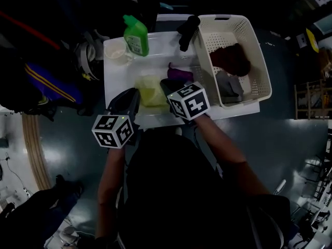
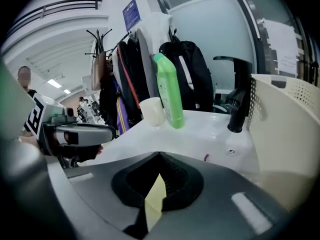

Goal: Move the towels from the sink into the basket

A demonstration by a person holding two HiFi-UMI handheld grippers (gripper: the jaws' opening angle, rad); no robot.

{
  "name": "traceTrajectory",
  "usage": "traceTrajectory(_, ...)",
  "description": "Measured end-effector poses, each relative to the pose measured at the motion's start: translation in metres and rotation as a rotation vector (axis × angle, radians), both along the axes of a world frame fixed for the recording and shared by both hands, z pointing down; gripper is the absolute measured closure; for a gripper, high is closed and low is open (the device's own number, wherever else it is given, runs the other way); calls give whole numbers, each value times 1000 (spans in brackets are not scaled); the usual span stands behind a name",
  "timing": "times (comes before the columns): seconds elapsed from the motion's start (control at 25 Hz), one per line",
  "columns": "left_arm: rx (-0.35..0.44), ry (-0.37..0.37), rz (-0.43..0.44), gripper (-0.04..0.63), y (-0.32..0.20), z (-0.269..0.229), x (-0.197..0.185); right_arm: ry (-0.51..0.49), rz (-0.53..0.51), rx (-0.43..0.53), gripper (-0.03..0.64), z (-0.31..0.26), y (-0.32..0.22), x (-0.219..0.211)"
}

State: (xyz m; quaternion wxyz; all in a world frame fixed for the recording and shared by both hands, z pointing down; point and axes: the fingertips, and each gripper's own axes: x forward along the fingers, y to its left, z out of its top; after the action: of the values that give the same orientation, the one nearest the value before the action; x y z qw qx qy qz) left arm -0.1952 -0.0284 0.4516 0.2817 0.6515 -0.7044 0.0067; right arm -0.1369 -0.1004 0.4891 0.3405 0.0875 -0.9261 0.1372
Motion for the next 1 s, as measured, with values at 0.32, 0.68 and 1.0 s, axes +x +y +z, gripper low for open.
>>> traceTrajectory(0.32,-34,17,1,555,1,15,-1,88,-14,-48,597,41,1,2)
traceTrajectory(0.68,-55,35,-12,555,-3,26,-4,151,-59,-110,429,69,6,-1)
traceTrajectory(1.0,-64,42,-12,555,-10,29,-6,228,-145,-170,371,91,20,-10)
